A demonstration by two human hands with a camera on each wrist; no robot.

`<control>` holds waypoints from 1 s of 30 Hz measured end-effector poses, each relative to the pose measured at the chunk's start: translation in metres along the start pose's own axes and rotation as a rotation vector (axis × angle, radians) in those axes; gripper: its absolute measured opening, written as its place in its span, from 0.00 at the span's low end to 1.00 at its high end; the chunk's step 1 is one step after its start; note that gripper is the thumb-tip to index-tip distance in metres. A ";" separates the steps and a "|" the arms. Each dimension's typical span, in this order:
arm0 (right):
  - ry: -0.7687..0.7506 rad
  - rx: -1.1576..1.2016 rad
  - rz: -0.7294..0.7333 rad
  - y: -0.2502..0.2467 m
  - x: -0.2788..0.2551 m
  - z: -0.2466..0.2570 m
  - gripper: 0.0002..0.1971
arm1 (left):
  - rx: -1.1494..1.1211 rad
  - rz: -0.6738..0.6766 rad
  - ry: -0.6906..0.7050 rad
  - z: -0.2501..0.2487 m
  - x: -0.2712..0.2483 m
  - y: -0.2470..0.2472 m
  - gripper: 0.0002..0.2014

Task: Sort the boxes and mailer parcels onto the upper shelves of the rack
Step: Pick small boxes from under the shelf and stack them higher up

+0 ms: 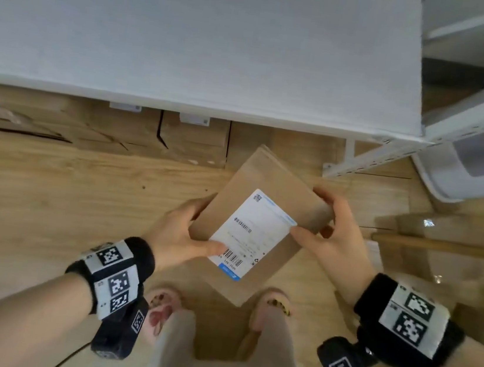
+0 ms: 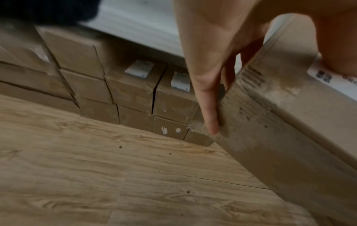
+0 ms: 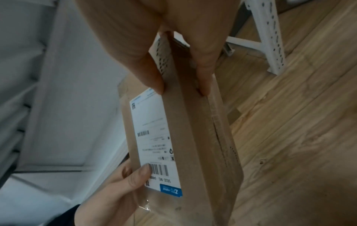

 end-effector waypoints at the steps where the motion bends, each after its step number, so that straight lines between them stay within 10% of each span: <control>1: 0.002 0.006 -0.009 0.008 0.013 -0.020 0.32 | 0.017 -0.023 0.008 0.018 0.018 0.008 0.39; 15: -0.159 0.235 -0.129 0.078 0.210 -0.177 0.37 | 0.143 -0.162 0.274 0.153 0.228 0.048 0.50; 30: -0.184 0.238 -0.143 0.080 0.278 -0.179 0.24 | -0.083 -0.292 0.308 0.138 0.254 0.065 0.43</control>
Point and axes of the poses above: each hand's wrist, its own x-axis towards the middle knuckle, its own y-axis out of the palm, z = x × y, the point moved 1 cm from there along x, towards the middle knuckle, and after that the axes turned 4 degrees about -z, right-handed, at the moved point
